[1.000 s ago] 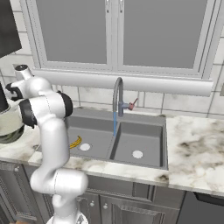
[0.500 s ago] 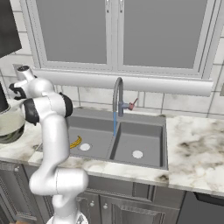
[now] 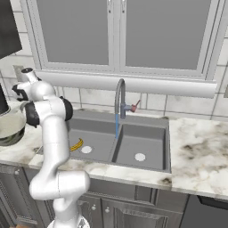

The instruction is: Pick the peachs from the sink and place them in one bowl. Place the banana in the other bowl. Then turn off the sink faucet.

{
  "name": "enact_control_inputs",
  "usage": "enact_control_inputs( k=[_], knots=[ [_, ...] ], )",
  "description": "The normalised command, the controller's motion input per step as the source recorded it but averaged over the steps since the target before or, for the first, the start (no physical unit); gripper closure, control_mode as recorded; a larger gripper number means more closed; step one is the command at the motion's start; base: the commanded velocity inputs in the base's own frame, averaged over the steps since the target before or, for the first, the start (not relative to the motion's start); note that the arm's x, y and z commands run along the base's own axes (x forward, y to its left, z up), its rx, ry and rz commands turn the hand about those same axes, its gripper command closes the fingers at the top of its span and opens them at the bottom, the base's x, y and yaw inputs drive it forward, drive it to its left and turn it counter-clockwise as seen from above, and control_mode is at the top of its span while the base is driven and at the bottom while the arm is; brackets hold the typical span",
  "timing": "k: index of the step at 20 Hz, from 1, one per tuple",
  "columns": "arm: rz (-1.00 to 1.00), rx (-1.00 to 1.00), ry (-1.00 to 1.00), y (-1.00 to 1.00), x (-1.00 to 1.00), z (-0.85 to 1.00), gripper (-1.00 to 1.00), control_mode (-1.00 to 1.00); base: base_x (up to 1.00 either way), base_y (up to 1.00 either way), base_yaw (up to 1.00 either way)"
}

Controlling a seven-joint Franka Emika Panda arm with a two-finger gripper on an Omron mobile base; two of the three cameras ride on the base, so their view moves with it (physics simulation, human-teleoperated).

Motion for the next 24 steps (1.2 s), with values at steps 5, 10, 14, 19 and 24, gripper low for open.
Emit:
enact_control_inputs(
  k=[5,10,14,19,24],
  knots=[
    [0.00,0.00,0.00,0.00,0.00,0.02,-1.00,-1.00,0.00,0.00,0.00],
    [-0.05,0.00,0.00,-0.14,-0.09,0.16,-1.00,-1.00,0.00,0.00,0.00],
    [-0.10,0.00,0.00,-0.60,-0.36,0.15,-1.00,-1.00,0.00,0.00,0.00],
    [-0.11,0.00,0.00,-0.71,-0.61,0.07,-1.00,-1.00,0.00,0.00,0.00],
    [-0.14,0.00,0.00,-0.78,-0.74,0.00,-1.00,-1.00,0.00,0.00,0.00]
  ],
)
